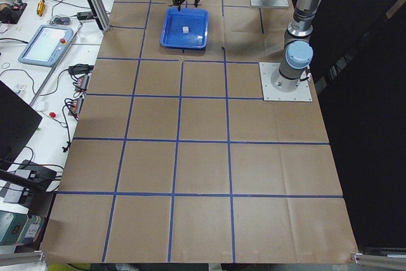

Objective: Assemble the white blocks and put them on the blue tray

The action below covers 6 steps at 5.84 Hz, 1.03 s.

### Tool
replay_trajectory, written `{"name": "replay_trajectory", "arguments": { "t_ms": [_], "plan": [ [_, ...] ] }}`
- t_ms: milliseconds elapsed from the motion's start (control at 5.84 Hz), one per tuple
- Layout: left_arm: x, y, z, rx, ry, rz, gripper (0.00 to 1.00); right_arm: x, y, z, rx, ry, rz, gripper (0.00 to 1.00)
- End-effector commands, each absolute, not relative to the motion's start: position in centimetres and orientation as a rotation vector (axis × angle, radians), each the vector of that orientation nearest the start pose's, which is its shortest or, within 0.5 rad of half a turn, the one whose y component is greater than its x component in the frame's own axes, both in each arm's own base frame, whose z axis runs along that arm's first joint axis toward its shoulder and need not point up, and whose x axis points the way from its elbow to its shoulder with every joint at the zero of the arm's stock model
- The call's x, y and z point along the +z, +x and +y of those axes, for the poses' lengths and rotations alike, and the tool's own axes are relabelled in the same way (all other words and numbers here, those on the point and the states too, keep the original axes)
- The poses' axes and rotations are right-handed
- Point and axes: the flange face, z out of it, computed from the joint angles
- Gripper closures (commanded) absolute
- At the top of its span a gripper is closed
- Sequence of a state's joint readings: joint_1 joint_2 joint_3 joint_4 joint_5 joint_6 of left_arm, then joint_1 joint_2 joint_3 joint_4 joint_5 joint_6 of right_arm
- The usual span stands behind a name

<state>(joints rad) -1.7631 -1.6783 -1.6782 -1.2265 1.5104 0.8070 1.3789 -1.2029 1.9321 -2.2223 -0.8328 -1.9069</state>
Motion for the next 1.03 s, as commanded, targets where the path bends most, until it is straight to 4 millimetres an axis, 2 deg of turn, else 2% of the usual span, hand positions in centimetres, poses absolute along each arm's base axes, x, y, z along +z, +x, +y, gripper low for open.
{"name": "replay_trajectory", "arguments": {
  "t_ms": [0,171,342,514,685,856],
  "plan": [
    [46.4,-22.4,-50.0,-0.154,1.095,2.898,0.01,21.2,15.2,-55.0,-0.838,-1.906,1.774,0.74],
    [48.2,-22.2,-50.1,-0.116,0.792,3.006,0.01,21.2,16.9,-54.5,-0.824,-1.871,1.795,0.75],
    [48.8,-21.0,-50.5,-0.125,0.595,3.051,0.01,21.2,18.1,-54.2,-0.8,-1.832,1.818,0.75],
    [49.6,-19.9,-50.6,-0.151,0.32,3.095,0.01,21.0,18.4,-54.1,-0.786,-1.812,1.831,0.75],
    [49.7,-19.4,-49.7,-0.154,0.28,3.101,0.01,19.8,18.4,-54.2,-0.766,-1.799,1.829,0.75],
    [49.7,-19.3,-49.7,-0.166,0.274,3.101,0.01,18.5,18.8,-54.6,-0.78,-1.818,1.824,0.76]
  ]
}}
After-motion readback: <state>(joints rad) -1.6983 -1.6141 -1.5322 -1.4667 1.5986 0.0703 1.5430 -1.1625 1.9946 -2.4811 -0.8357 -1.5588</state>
